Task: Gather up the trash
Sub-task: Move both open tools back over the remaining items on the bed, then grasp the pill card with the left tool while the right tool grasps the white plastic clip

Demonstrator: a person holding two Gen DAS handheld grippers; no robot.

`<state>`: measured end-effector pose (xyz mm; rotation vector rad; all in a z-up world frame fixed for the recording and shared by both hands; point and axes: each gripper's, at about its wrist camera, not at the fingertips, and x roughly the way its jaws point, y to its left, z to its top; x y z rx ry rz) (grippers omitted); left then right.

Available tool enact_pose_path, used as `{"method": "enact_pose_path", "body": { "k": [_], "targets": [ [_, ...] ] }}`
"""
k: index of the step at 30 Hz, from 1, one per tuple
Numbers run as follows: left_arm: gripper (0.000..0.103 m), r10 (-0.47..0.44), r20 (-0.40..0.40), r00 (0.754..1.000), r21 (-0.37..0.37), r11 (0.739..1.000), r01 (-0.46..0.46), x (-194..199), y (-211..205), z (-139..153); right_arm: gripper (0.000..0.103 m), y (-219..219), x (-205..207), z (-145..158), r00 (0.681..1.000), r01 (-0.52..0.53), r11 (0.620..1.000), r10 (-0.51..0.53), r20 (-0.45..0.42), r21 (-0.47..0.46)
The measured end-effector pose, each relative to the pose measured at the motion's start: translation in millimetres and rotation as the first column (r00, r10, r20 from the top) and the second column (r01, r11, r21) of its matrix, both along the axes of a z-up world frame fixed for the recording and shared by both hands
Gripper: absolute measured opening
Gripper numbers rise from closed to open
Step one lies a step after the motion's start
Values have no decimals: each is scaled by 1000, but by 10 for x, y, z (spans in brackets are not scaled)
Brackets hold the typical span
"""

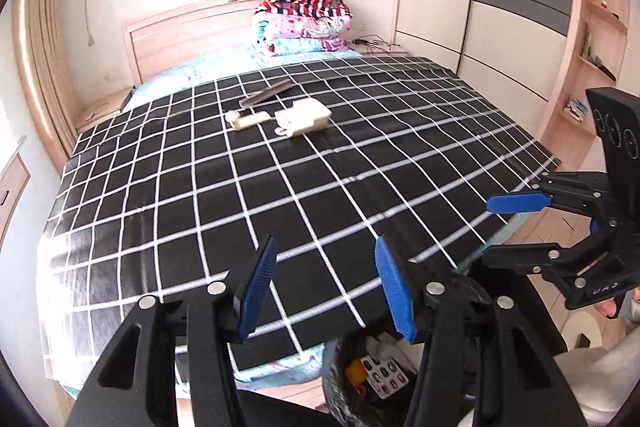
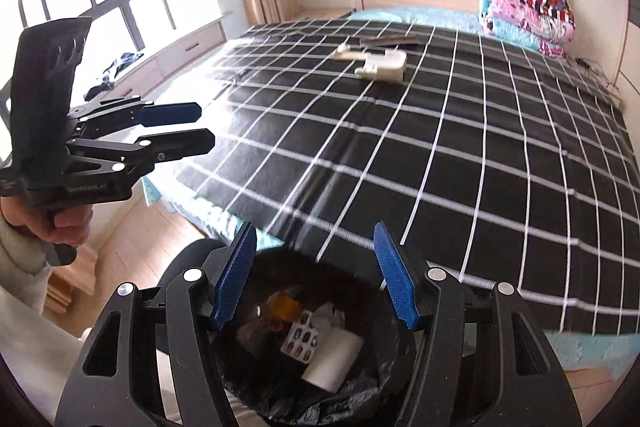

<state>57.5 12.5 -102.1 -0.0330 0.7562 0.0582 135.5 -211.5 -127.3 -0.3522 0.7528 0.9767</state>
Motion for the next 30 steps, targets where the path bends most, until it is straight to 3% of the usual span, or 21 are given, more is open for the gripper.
{"method": "enact_pose_path", "body": {
  "k": [5,18,30],
  "targets": [
    [50,38,13,999,-47,998,-37,179,257,41,61,182,226,148,1000,15,1000,-15,26,13],
    [50,99,-11,995,-54,994,-100,818,797,92,61,659,796,340,997,39,999,-40,72,18],
    [48,120,-60,991,-62,990,-124,1547,1224,-53,60,1044,1491,267,994,107,994,-107,-2,14]
  ]
}}
